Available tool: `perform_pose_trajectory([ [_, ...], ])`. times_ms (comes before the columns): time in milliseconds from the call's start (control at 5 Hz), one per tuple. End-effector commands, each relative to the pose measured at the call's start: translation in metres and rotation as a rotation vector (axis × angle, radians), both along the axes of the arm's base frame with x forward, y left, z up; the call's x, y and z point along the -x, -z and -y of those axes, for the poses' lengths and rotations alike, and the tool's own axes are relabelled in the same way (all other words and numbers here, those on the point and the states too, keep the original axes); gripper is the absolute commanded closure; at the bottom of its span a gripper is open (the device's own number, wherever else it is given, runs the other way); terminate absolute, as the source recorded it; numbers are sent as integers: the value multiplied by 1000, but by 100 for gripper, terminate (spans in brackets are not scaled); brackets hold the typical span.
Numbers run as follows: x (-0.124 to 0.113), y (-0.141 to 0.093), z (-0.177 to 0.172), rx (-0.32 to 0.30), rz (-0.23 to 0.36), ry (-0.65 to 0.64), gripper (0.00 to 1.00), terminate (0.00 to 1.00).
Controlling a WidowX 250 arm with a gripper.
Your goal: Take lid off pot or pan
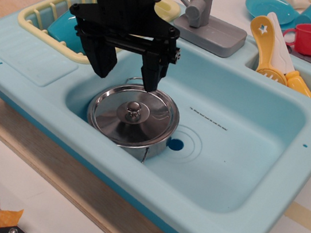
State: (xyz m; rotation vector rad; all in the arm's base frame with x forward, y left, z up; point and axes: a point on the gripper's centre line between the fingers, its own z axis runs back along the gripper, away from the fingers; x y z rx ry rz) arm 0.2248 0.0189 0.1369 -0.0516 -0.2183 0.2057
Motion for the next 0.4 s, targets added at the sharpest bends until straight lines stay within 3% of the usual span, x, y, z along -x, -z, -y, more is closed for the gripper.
perform_pose_trajectory([
  [0,0,0,0,0,0,0,0,0],
  [200,-3,9,-1,-8,0,-1,0,0],
])
